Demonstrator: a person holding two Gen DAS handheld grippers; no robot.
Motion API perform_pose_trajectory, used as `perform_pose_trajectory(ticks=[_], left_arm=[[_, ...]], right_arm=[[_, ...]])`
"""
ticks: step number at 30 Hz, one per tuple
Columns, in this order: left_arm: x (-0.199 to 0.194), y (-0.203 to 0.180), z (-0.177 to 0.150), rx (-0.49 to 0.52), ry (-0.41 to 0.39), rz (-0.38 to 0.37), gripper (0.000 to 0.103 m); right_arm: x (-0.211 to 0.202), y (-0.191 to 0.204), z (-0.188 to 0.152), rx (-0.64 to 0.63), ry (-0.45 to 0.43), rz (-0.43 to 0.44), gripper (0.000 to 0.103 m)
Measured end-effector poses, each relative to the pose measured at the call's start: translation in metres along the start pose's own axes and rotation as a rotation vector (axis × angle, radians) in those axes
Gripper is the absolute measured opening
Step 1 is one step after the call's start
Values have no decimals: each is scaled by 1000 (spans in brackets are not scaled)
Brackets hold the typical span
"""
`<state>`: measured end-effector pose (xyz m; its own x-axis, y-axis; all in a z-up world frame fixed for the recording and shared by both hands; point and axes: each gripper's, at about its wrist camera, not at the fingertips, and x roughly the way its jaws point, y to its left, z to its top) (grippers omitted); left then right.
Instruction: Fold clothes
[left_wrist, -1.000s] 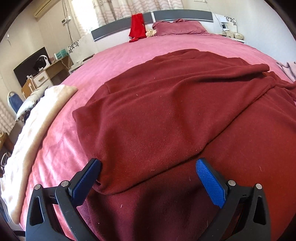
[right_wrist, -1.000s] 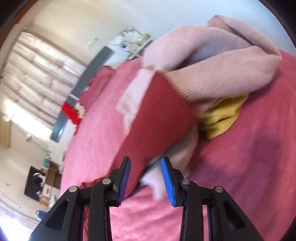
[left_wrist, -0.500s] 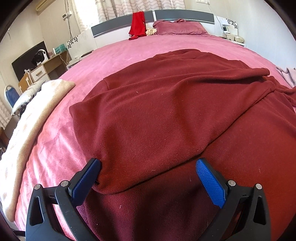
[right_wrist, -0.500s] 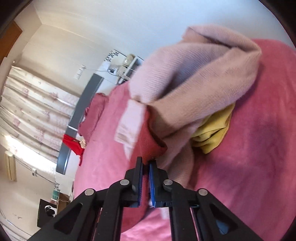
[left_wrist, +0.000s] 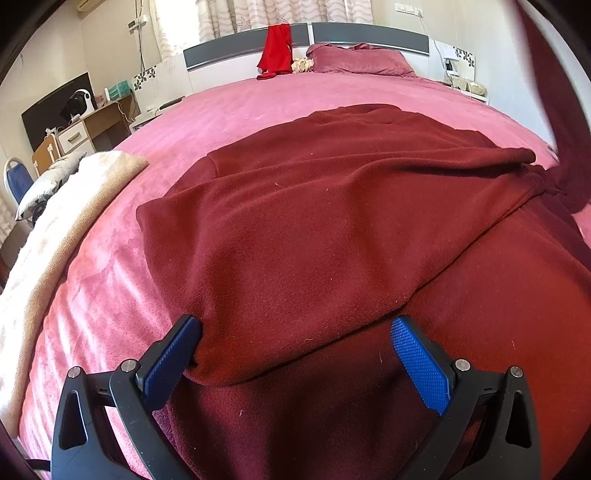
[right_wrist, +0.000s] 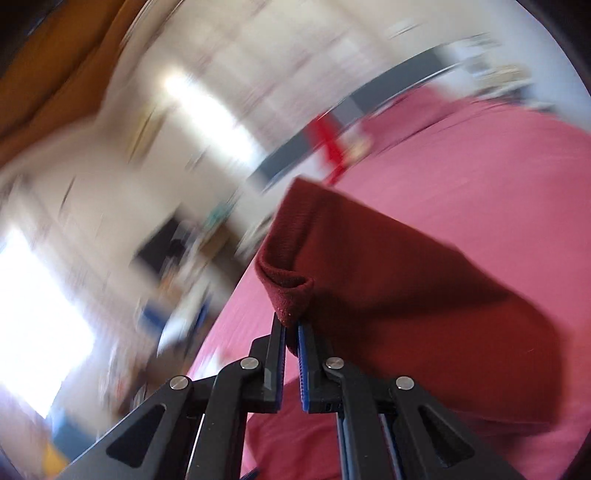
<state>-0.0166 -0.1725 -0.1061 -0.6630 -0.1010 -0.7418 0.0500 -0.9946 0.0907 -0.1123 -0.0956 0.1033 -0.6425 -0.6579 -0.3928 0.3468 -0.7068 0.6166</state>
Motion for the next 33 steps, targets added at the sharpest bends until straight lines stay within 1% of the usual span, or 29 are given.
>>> perform_pose_trajectory(ticks=[3,5,6,8,9,10,11,12,14,15,16,18,19,20,22,23,24,25,26,27,29,30,31,33], left_arm=[[-1,3,0,-10,-4,-14,103],[0,8,-1,-42,11,-35,103],[0,16,-1,-78,10,-66,103],[-1,30,-3,-142,-3,-131,103],[-2,30,-3,-143,-6,-133,103],[-2,28,-3,-137,-7,-128,103],[-3,27,-2,-132,-8,-124,103],[-3,26,-2,-127,-9,-119,103],[-4,22,-2,-107,-7,-100,103],[-7,22,-1,-107,-11,-107,103],[-10,23,-1,-109,-16,-118,103],[-21,31,1,-156,-36,-156,103],[-27,35,3,-183,-46,-176,103],[-34,40,6,-219,-69,-187,103],[-45,51,16,-296,-132,-188,103],[-48,57,23,-333,-171,-176,103],[-48,60,30,-359,-193,-154,103],[-42,63,38,-383,-189,-125,103],[-33,66,43,-397,-168,-107,103],[-23,67,46,-401,-130,-92,103],[-2,67,50,-401,-50,-66,103],[3,65,49,-390,-35,-63,103],[7,62,49,-375,-28,-62,103],[15,56,49,-346,-12,-59,103]], right_arm=[[98,42,-62,-50,228,50,5],[148,59,-100,-92,393,69,5],[168,63,-112,-104,476,77,8],[201,61,-126,-112,643,90,11],[207,60,-130,-132,688,79,21],[203,59,-131,-168,699,54,26],[199,58,-132,-204,710,29,26],[187,54,-130,-234,686,4,26],[147,42,-123,-284,572,-46,26],[128,36,-120,-309,515,-71,26],[103,21,-116,-280,453,-92,26],[57,-24,-113,-120,354,-158,27],[39,-47,-115,-36,319,-195,29],[22,-71,-122,44,302,-210,30],[-4,-119,-142,194,295,-200,30],[-9,-142,-151,270,304,-194,30],[-12,-161,-158,351,294,-168,30],[-12,-178,-162,437,266,-125,30],[-12,-194,-167,523,237,-81,30],[-12,-211,-171,609,207,-37,27],[-18,-237,-175,750,85,33,27],[-24,-247,-175,803,6,63,27],[-32,-256,-175,842,-70,71,27],[-46,-272,-184,914,-191,50,26]])
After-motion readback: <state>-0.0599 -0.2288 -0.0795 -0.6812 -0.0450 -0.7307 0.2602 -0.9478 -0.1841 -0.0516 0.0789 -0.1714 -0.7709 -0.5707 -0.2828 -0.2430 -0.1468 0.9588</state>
